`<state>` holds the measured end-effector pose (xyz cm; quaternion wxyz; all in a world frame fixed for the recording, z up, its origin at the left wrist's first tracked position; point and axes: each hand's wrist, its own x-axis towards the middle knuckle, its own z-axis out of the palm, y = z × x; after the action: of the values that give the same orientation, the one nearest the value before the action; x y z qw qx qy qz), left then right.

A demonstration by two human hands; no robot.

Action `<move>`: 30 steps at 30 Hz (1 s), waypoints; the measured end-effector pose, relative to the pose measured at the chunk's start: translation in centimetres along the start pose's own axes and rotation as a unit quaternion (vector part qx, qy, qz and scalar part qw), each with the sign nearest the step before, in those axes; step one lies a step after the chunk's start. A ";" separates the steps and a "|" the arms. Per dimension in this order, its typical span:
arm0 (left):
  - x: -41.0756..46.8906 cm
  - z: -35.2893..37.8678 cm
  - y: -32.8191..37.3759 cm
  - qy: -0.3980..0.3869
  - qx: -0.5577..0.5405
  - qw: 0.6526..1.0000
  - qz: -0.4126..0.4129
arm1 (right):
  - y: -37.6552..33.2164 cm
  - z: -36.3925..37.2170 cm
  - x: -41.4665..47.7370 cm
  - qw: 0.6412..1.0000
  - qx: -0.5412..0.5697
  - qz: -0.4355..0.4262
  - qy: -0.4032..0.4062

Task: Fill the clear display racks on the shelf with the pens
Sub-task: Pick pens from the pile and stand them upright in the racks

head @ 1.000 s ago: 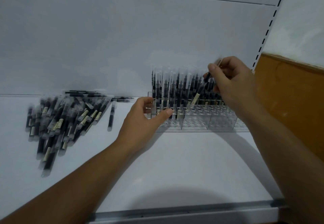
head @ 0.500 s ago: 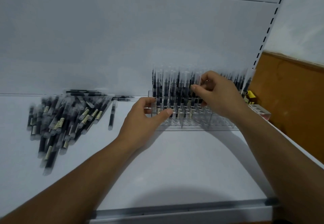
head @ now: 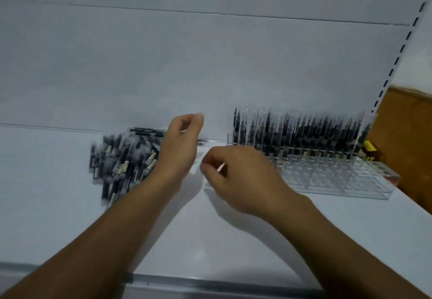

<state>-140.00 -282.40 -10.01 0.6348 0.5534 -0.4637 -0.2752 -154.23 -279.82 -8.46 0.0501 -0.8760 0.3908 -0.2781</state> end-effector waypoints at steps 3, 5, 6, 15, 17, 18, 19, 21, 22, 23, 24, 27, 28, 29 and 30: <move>2.2 -2.8 0.3 0.009 0.079 0.997 0.023 | -1.8 3.7 1.6 0.993 -0.023 -0.035 -0.106; 3.3 -4.3 0.1 -0.011 0.162 0.986 0.039 | -1.9 5.5 2.7 0.988 -0.028 -0.036 -0.147; 3.8 -4.9 -0.1 -0.029 0.205 0.977 0.044 | -1.8 6.2 3.2 0.985 -0.031 -0.032 -0.166; 9.0 -6.0 -1.6 -0.197 0.482 0.850 0.080 | -1.1 7.1 2.6 0.984 -0.084 -0.021 -0.154; 10.1 -5.3 -2.0 -0.219 0.505 0.831 0.082 | -1.4 6.5 2.3 0.990 -0.073 -0.037 -0.111; 10.6 -4.8 -2.2 -0.231 0.516 0.821 0.083 | -1.5 6.3 2.2 0.992 -0.065 -0.045 -0.099; 11.1 -4.3 -2.5 -0.243 0.530 0.808 0.087 | -1.4 6.1 2.2 0.993 -0.057 -0.051 -0.089; 11.9 -3.0 -2.8 -0.261 0.570 0.771 0.108 | -1.2 5.9 2.2 0.994 -0.044 -0.064 -0.071; 12.1 -2.5 -3.0 -0.268 0.592 0.750 0.121 | -1.2 5.8 2.2 0.995 -0.037 -0.068 -0.066; 12.3 -2.1 -3.1 -0.275 0.611 0.730 0.134 | -1.3 5.7 2.1 0.995 -0.029 -0.071 -0.066; 12.5 -1.8 -3.3 -0.283 0.626 0.712 0.144 | -1.3 5.6 2.0 0.995 -0.020 -0.070 -0.070; 12.8 -1.1 -3.6 -0.298 0.654 0.675 0.165 | -1.4 5.4 2.0 0.993 0.008 -0.065 -0.094; 12.9 -0.9 -3.6 -0.304 0.661 0.664 0.171 | -1.5 5.3 2.0 0.993 0.016 -0.065 -0.100; 13.0 -0.7 -3.5 -0.311 0.667 0.653 0.176 | -1.5 5.3 2.0 0.992 0.022 -0.065 -0.106; 13.1 -0.5 -3.5 -0.318 0.673 0.643 0.181 | -1.5 5.2 2.0 0.991 0.026 -0.065 -0.111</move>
<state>-133.47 -294.26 -9.58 -0.0617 0.6118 -0.7852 0.0739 -149.38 -280.89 -11.47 0.0978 -0.9235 0.3172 -0.1924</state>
